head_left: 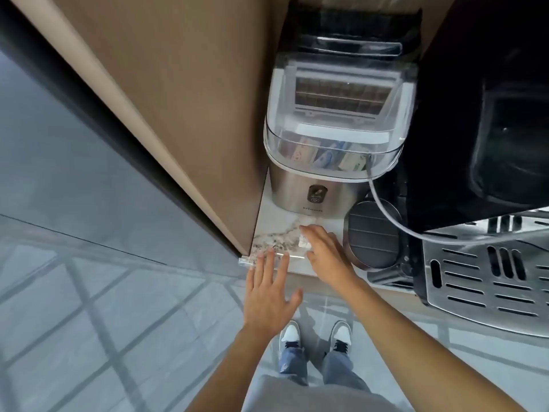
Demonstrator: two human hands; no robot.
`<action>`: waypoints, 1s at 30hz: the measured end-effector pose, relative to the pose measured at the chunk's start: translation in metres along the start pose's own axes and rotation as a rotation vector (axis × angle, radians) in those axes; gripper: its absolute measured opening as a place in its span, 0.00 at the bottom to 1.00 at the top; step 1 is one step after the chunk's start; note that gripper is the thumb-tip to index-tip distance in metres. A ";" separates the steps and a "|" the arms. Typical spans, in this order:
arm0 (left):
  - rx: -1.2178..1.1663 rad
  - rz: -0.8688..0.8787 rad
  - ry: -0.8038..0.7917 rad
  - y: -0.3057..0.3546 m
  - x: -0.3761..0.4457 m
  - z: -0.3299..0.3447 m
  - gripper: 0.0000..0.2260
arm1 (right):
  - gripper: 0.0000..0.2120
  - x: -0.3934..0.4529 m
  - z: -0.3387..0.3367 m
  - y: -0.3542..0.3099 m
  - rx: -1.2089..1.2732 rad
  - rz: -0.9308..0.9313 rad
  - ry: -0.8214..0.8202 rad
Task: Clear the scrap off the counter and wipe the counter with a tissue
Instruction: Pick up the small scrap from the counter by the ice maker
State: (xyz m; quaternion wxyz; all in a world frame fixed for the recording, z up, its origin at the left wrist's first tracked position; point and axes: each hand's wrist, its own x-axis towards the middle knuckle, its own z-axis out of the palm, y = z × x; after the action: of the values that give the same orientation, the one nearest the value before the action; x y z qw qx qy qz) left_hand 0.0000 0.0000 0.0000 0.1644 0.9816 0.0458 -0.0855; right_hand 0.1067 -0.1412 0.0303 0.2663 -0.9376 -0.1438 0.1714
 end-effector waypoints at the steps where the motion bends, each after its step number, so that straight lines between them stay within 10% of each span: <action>1: -0.003 0.000 -0.024 0.000 0.002 -0.001 0.34 | 0.28 0.003 -0.001 0.000 -0.014 -0.009 -0.001; 11: 0.080 0.029 -0.102 -0.001 0.002 0.011 0.34 | 0.12 0.005 0.009 0.008 -0.091 0.058 -0.041; 16: 0.115 0.099 -0.128 0.006 -0.007 0.011 0.32 | 0.08 -0.029 0.009 0.016 0.345 0.256 0.033; 30: 0.217 0.524 -0.276 0.103 -0.025 0.051 0.33 | 0.02 -0.213 -0.028 0.103 1.099 0.618 0.688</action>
State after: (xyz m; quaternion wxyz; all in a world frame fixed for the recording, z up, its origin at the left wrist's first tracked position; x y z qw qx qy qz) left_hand -0.0202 -0.1154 -0.0101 0.0798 0.9509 -0.2410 -0.1769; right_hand -0.0555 -0.3149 0.0487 0.6695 -0.6665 0.3275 -0.0186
